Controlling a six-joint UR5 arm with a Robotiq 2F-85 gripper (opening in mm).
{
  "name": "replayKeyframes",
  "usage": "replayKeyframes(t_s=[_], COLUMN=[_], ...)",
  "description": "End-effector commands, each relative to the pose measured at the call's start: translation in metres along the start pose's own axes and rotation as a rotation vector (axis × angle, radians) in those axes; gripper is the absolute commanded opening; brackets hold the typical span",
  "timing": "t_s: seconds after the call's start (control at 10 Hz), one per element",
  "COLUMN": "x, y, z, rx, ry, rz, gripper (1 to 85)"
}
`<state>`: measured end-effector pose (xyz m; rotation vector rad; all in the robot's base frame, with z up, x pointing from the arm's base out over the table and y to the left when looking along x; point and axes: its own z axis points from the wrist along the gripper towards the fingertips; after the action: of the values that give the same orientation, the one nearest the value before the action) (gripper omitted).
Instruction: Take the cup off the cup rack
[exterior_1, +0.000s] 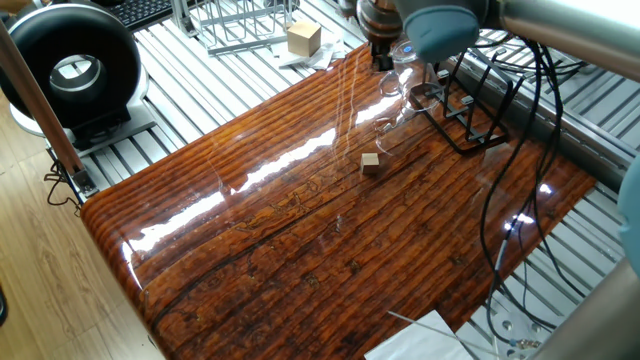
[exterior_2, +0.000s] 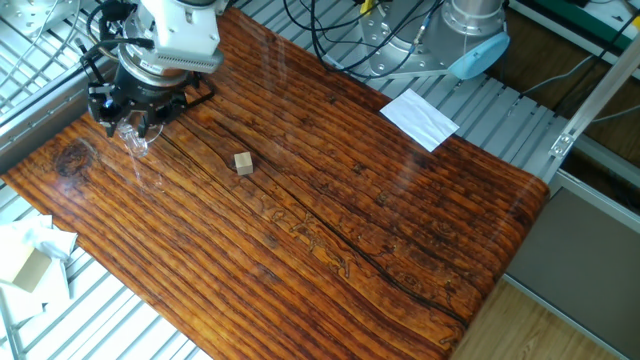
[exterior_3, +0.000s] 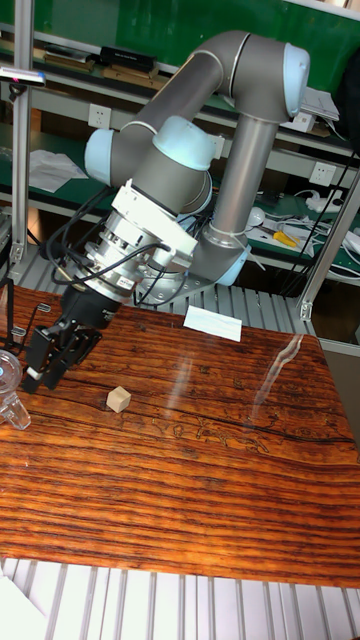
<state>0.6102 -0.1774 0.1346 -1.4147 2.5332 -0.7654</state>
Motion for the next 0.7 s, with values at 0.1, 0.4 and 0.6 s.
replayKeyframes(t_s=[0.1,0.4,0.6], x=[0.010,0.010,0.021], y=[-0.001,-0.002,-0.006], z=[0.001,0.000,-0.004], rx=[0.014,0.013,0.011], ry=[0.018,0.017,0.041], rz=[-0.014,-0.019,-0.051], gripper=[44.3,44.3,44.0])
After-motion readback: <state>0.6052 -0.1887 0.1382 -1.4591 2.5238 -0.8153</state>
